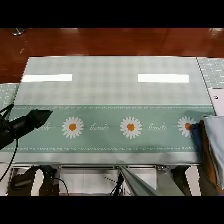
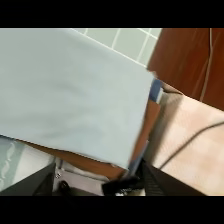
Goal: Fold the shirts.
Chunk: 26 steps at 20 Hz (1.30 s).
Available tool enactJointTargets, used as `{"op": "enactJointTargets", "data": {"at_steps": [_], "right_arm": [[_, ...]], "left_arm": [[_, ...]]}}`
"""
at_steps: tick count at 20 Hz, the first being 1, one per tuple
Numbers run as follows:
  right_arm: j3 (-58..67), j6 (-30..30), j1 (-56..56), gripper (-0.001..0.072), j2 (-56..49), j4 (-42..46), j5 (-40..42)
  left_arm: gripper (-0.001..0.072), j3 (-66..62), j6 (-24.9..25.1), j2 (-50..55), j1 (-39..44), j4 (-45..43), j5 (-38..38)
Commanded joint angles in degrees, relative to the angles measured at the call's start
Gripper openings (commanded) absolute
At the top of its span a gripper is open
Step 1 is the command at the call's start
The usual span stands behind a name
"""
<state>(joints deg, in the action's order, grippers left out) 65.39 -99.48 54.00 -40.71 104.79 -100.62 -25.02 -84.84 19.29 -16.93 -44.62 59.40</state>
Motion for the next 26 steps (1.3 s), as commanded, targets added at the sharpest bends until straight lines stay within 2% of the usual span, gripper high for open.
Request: {"op": "enactJointTargets", "data": {"at_steps": [1, 2, 3, 5, 6, 7, 9, 10, 11, 13, 15, 16, 19, 21, 24, 26], "right_arm": [[0.0, 0.4, 0.8, 0.0521, -0.3, -13.6, 12.9], [1.9, 1.6, 0.8, 0.0276, -1.4, -21.8, 17.5], [4.0, 5.6, 0.5, 0.0027, -3.0, -34.2, 21.9], [7.5, 8.1, -5.6, 0.0028, -7.4, -53.9, 28.7], [9.2, 9.9, -12.1, 0.0028, -10.0, -57.7, 31.8], [10.2, 11.3, -19.5, 0.0028, -12.1, -56.7, 34.5], [10.2, 11.4, -38.5, 0.0029, -16.3, -46.0, 37.9], [10.2, 11.0, -48.5, 0.0029, -19.0, -37.1, 37.7], [10.2, 8.6, -56.5, 0.0028, -21.8, -28.0, 36.9], [10.2, 0.7, -67.0, 0.0028, -28.3, -11.9, 32.2], [10.1, -2.5, -68.5, 0.0028, -35.8, -5.7, 24.4], [9.8, -3.5, -67.5, 0.0028, -39.2, -5.9, 22.8], [9.8, -6.7, -65.8, 0.0028, -43.3, -7.2, 23.5], [9.0, -7.7, -65.8, 0.0026, -42.7, -6.9, 26.3], [2.3, -10.4, -65.8, 0.0026, -39.3, -8.2, 35.8], [0.5, -10.4, -65.8, 0.0026, -38.9, -8.3, 36.6]], "left_arm": [[0.0019, -0.9, 5.2, 0.6, -0.1, 7.3, -7.0], [0.0018, -2.8, 8.6, 2.3, -0.1, 11.3, -8.9], [0.0018, -6.4, 11.7, 5.6, 0.0, 14.8, -9.3], [0.0017, -17.1, 13.7, 15.1, 2.1, 16.8, -9.2], [0.0018, -23.2, 13.7, 20.2, 4.6, 17.3, -9.3], [0.0018, -29.7, 13.7, 25.3, 8.4, 19.3, -9.5], [0.0017, -39.8, 15.7, 33.4, 19.9, 18.9, -12.0], [0.0017, -43.0, 16.1, 36.5, 25.9, 14.2, -13.6], [0.0017, -44.9, 13.1, 39.6, 31.3, 5.6, -13.9], [0.0017, -44.7, -0.7, 44.1, 37.1, -17.0, -10.8], [0.0018, -42.6, -13.1, 48.0, 37.5, -34.0, -4.2], [0.0019, -40.9, -17.1, 49.6, 36.8, -36.3, -3.1], [0.0019, -38.4, -16.8, 52.5, 35.9, -36.4, -0.7], [0.0019, -38.5, -13.3, 52.2, 35.9, -36.4, -0.2], [0.0019, -38.5, -13.4, 51.6, 35.9, -36.4, -0.2], [0.0019, -38.4, -13.4, 51.8, 35.9, -36.4, -0.2]]}}
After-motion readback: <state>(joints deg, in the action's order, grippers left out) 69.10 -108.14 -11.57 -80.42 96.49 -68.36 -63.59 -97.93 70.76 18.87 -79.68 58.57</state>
